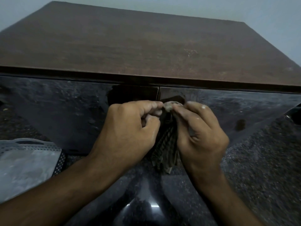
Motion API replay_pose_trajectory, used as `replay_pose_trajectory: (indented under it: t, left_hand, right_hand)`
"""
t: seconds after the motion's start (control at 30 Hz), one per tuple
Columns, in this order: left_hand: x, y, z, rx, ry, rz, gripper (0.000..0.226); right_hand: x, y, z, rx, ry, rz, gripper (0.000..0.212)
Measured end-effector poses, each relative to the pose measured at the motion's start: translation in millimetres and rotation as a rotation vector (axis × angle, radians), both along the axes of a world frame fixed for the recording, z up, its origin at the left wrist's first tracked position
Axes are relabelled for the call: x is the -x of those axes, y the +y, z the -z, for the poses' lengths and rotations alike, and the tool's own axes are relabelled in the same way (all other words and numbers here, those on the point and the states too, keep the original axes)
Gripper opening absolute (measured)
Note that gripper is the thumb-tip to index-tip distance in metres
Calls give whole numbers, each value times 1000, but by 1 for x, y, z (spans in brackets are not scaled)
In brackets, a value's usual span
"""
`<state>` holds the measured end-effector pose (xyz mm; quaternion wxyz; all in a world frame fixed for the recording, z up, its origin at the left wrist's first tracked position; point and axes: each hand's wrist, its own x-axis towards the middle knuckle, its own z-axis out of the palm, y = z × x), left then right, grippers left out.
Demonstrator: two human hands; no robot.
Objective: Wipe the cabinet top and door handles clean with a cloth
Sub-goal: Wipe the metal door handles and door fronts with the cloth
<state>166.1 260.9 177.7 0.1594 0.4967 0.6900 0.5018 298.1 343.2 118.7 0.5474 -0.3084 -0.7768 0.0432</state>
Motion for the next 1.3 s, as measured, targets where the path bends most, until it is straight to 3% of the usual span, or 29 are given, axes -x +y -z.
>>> replay_pose_trajectory:
  t: [0.17,0.27,0.4,0.5,0.6,0.77,0.87,1.0,1.2,1.3]
  left_hand:
    - [2,-2,1,104,53,22,36]
    - [-2,-1,2,172,65,64,40]
    - [-1,-1,5,184,67,38,39]
    - [1,-3,8,199,69,25,37]
    - [2,-4,6,186,62,39,40]
    - [0,-6,10,145,108,85,38]
    - [1,-5,11,124,125,88,38]
    - [1,-2,15,103,134,104,38]
    - [1,-2,18,92,147,159,45]
    - [-2,0,19,82,139,197,54]
  right_hand:
    - [-8,-16,40,19,41,-9,9]
    - [0,-14,31,-6,54,-90,13]
    - [16,-2,4,-70,127,-33,8]
    - [10,-4,23,-68,79,-46,7]
    - [2,-9,58,25,-21,-56,9]
    - [8,-13,57,265,352,49,11]
    - [7,-19,53,237,333,46,7]
    - [13,-8,65,416,346,101,13]
    - [12,-16,52,251,345,26,8]
    - [14,-14,58,440,373,39,12]
